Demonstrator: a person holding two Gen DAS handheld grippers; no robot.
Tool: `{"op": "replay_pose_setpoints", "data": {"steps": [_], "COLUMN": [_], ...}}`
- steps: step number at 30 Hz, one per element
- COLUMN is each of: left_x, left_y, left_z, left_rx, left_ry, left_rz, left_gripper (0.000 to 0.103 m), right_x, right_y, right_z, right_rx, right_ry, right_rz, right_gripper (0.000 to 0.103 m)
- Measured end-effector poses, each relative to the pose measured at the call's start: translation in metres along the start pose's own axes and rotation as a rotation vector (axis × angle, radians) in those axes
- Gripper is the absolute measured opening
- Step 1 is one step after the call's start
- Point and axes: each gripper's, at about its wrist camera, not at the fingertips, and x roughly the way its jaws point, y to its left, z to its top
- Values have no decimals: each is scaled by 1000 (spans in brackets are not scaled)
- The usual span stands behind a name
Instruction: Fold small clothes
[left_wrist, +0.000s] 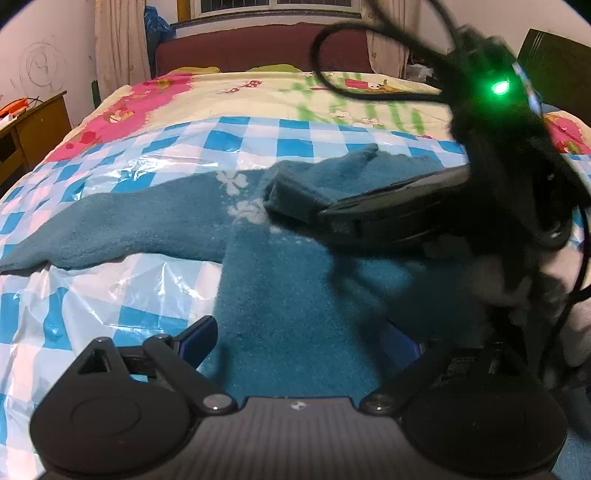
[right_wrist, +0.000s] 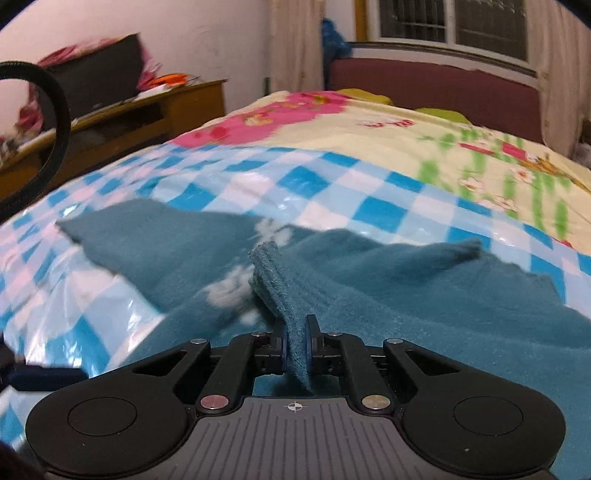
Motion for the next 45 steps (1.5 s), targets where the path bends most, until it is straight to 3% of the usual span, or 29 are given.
{"op": "replay_pose_setpoints", "data": {"steps": [3, 10, 12, 13, 18, 21, 26, 30, 36, 39, 42, 45], "left_x": [-1, -11, -12, -14, -27, -36, -56, -64, -61, -60, -59, -61], "left_y": [1, 8, 11, 13, 29, 44, 71, 96, 137, 152, 161, 163], "left_z": [-1, -3, -4, -4, -8, -11, -19, -24, -30, -36, -42, -47], "left_rx": [-4, -13, -16, -18, -53, -101, -160, -190, -272, -309, -350, -371], "left_ry": [5, -26, -22, -21, -48, -65, -100, -121, -112, -102, -87, -84], "left_rz": [2, 7, 11, 9, 9, 4, 7, 38, 107, 146, 172, 179], "left_gripper": [100, 100, 100, 100, 100, 100, 100, 100, 100, 100, 100, 100], "right_x": [19, -11, 6, 14, -7, -9, 29, 67, 114, 133, 136, 118], "right_y": [-1, 1, 0, -2, 13, 49, 130, 190, 257, 279, 274, 251], "right_z": [-6, -2, -5, -7, 15, 41, 78, 95, 99, 98, 103, 115], "right_rx": [-18, -10, -11, -13, -3, -90, -257, -372, -493, -531, -463, -357], "right_ry": [76, 8, 104, 140, 65, 36, 71, 85, 93, 79, 80, 51], "right_rz": [15, 35, 40, 43, 69, 135, 275, 328, 338, 243, 221, 244], "right_gripper": [11, 24, 36, 36, 36, 36, 36, 41, 49, 42, 11, 7]}}
